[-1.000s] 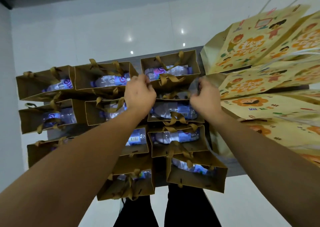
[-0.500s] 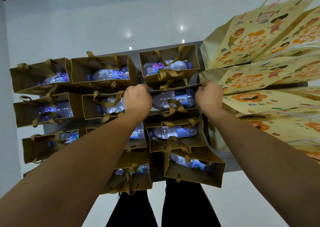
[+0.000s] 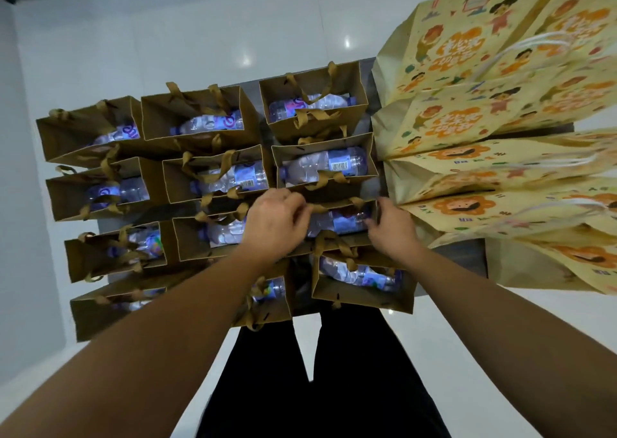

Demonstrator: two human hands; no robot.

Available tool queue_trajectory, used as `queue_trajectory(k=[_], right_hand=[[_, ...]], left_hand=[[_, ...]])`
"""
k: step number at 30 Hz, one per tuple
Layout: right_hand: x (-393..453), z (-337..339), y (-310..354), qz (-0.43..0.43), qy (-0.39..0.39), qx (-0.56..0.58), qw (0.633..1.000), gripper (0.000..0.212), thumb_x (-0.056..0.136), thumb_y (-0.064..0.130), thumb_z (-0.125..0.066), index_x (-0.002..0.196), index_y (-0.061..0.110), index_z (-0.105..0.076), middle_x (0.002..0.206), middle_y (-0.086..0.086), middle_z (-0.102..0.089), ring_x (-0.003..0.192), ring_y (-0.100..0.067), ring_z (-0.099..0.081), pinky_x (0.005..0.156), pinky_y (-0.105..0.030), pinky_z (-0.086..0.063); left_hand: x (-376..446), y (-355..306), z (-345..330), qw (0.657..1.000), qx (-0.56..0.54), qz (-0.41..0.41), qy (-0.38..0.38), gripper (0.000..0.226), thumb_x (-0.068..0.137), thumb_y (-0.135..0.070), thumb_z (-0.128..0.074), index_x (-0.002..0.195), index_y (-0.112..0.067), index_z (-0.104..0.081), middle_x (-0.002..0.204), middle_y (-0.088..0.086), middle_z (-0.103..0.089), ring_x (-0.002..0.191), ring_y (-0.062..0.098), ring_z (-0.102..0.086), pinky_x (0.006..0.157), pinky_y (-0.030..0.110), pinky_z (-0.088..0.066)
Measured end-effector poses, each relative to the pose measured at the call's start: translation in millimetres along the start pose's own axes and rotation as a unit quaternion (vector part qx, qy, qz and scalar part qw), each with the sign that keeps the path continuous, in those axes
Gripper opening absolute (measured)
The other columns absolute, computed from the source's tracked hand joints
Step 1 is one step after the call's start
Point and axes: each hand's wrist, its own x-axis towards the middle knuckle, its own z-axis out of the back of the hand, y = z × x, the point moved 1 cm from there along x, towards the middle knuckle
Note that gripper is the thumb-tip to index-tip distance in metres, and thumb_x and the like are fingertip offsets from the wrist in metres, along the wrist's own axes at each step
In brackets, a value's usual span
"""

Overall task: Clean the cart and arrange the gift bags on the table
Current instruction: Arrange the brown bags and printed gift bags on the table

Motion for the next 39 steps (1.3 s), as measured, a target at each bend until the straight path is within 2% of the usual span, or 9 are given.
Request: queue_trajectory(k=[5,10,14,18,23,26,32,35,39], right_hand=[[18.1,3.2,-2.6,-0.094,-0.062,0.112,0.987,0.010,0.095,0.014,-0.056,0.093,0.010,-0.066,0.086,-0.011,-0.067,0.076,-0.032,-0.071,0.068,-0.047,-0.062],[26.0,4.9,6.7,-0.139,-0.068,0.136,0.979,0.015,0.097,0.012,-0.055,0.084,0.006,-0.062,0.077,-0.013,-0.072,0.063,-0.027,-0.073,0.063,-0.043,-0.063],[30.2,0.9,5.8,-0.109,-0.106,0.133,0.979,0.019,0.098,0.022,-0.055,0.091,0.009,-0.066,0.078,-0.012,-0.071,0.063,-0.030,-0.072,0.062,-0.044,-0.063],[31.5,3.3,3.9,-0.080,-0.137,0.078,0.984,0.016,0.095,0.027,-0.062,0.092,0.012,-0.069,0.084,-0.012,-0.070,0.074,-0.034,-0.072,0.066,-0.046,-0.063],[20.6,14.2,11.0,-0.053,-0.133,0.038,0.989,0.013,0.095,0.019,-0.063,0.099,0.010,-0.071,0.091,-0.012,-0.071,0.081,-0.033,-0.072,0.071,-0.044,-0.062],[13.7,11.3,4.5,-0.031,-0.137,0.000,0.990,0.016,0.096,0.016,-0.061,0.107,0.007,-0.069,0.103,-0.015,-0.069,0.097,-0.034,-0.068,0.080,-0.039,-0.057],[-8.2,-1.1,-6.7,0.010,-0.135,-0.032,0.990,0.018,0.096,0.009,-0.057,0.113,0.008,-0.065,0.103,-0.015,-0.067,0.098,-0.033,-0.065,0.079,-0.041,-0.056],[-35.6,-8.4,-18.7,0.081,-0.160,-0.023,0.983,0.022,0.096,0.008,-0.051,0.115,0.010,-0.062,0.098,-0.015,-0.066,0.092,-0.033,-0.063,0.079,-0.045,-0.055],[-87.3,-24.7,-61.4,0.107,-0.227,0.009,0.968,0.032,0.088,0.008,-0.057,0.120,0.005,-0.062,0.111,-0.018,-0.060,0.105,-0.035,-0.054,0.086,-0.042,-0.044]], left_hand=[[-32.4,-2.7,-21.3,0.978,0.119,-0.098,0.141,0.032,0.094,-0.050,-0.053,0.103,-0.025,-0.072,0.099,-0.006,-0.070,0.107,0.023,-0.052,0.100,0.048,-0.031],[-35.6,1.6,-28.1,0.940,0.229,-0.037,0.251,0.028,0.096,-0.042,-0.051,0.116,-0.030,-0.067,0.115,-0.008,-0.068,0.131,0.027,-0.036,0.114,0.068,-0.007],[-24.6,4.0,-32.2,0.964,0.179,0.024,0.197,0.014,0.093,-0.027,-0.056,0.099,-0.028,-0.069,0.102,-0.005,-0.070,0.126,0.023,-0.041,0.113,0.063,-0.017],[-0.7,-0.9,-28.5,0.976,0.121,0.074,0.164,0.016,0.099,-0.027,-0.054,0.104,-0.029,-0.069,0.110,-0.003,-0.068,0.129,0.023,-0.041,0.115,0.056,-0.017],[5.6,-3.3,-23.6,0.977,0.127,0.059,0.160,0.019,0.102,-0.027,-0.053,0.108,-0.031,-0.070,0.113,-0.002,-0.066,0.126,0.023,-0.044,0.118,0.049,-0.017],[-3.1,-2.7,-31.4,0.979,0.134,0.043,0.147,0.019,0.102,-0.030,-0.053,0.107,-0.031,-0.072,0.109,-0.001,-0.066,0.125,0.024,-0.046,0.120,0.046,-0.018],[-29.9,-6.2,-49.1,0.984,0.123,-0.005,0.133,0.016,0.095,-0.025,-0.060,0.101,-0.023,-0.075,0.095,0.003,-0.069,0.106,0.026,-0.058,0.110,0.042,-0.034],[-53.0,-10.7,-53.5,0.995,0.082,0.001,0.065,0.016,0.088,-0.012,-0.065,0.100,-0.015,-0.075,0.091,0.008,-0.072,0.095,0.032,-0.059,0.088,0.042,-0.046],[-84.1,-24.3,-55.9,0.999,0.020,0.019,0.034,0.018,0.100,-0.023,-0.056,0.104,-0.012,-0.069,0.092,0.010,-0.068,0.087,0.034,-0.061,0.069,0.038,-0.047]])
